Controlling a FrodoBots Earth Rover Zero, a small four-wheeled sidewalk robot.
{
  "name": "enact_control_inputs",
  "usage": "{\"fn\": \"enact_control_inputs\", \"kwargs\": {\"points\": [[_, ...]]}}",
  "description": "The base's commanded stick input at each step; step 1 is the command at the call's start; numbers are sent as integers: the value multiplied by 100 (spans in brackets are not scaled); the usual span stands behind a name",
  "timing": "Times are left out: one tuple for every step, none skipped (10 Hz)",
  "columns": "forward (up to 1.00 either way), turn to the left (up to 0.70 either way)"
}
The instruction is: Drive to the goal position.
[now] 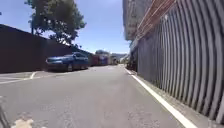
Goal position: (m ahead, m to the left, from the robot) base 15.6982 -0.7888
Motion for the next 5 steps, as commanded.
{"fn": "enact_control_inputs", "kwargs": {"points": [[45,0],[45,0],[45,0],[45,0],[45,0]]}}
